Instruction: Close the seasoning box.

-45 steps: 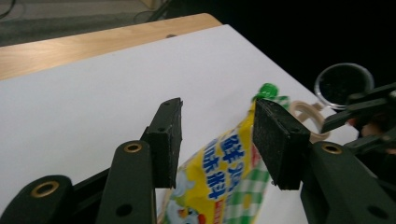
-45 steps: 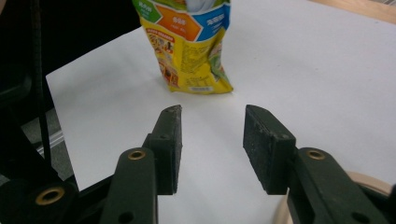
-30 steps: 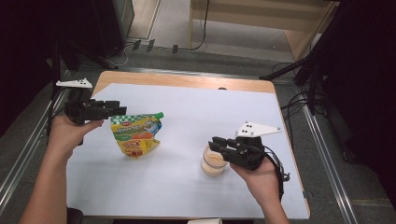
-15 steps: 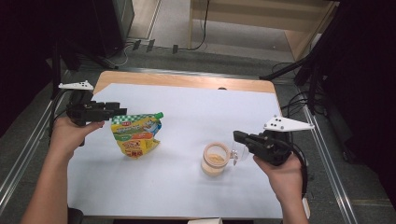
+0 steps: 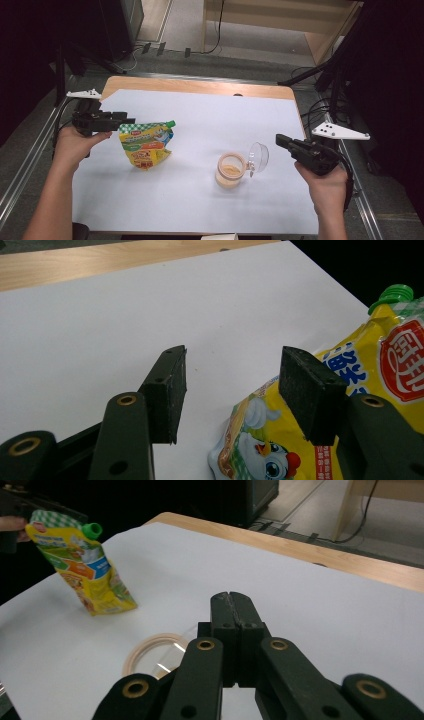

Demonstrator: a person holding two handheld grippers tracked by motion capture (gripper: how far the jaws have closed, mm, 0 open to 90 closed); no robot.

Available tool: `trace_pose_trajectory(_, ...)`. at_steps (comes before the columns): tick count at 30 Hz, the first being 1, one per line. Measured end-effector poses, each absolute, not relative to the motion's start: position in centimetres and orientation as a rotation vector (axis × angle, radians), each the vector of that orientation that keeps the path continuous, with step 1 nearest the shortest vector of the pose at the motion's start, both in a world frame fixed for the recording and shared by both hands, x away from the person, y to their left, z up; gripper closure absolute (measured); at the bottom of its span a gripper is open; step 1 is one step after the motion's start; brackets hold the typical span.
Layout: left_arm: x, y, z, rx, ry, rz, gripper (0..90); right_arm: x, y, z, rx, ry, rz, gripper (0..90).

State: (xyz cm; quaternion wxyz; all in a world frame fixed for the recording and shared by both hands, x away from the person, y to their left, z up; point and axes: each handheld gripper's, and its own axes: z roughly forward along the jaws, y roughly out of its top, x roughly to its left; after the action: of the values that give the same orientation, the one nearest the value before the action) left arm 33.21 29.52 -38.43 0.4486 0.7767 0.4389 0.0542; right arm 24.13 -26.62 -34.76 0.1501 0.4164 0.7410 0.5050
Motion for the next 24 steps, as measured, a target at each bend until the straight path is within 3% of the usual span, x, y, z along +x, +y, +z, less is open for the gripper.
trace_pose_trajectory(13, 33.6, 29.6, -39.6, 1.950, 1.101, 0.138, 45.9, 25.8, -28.5, -38.4, 1.339, 2.114, 1.372, 90.0)
trace_pose_trajectory(24, 33.7, 29.7, -40.2, 1.931, 1.107, 0.174, 45.7, 26.6, -26.7, -40.4, 1.346, 2.206, 1.347, 90.0)
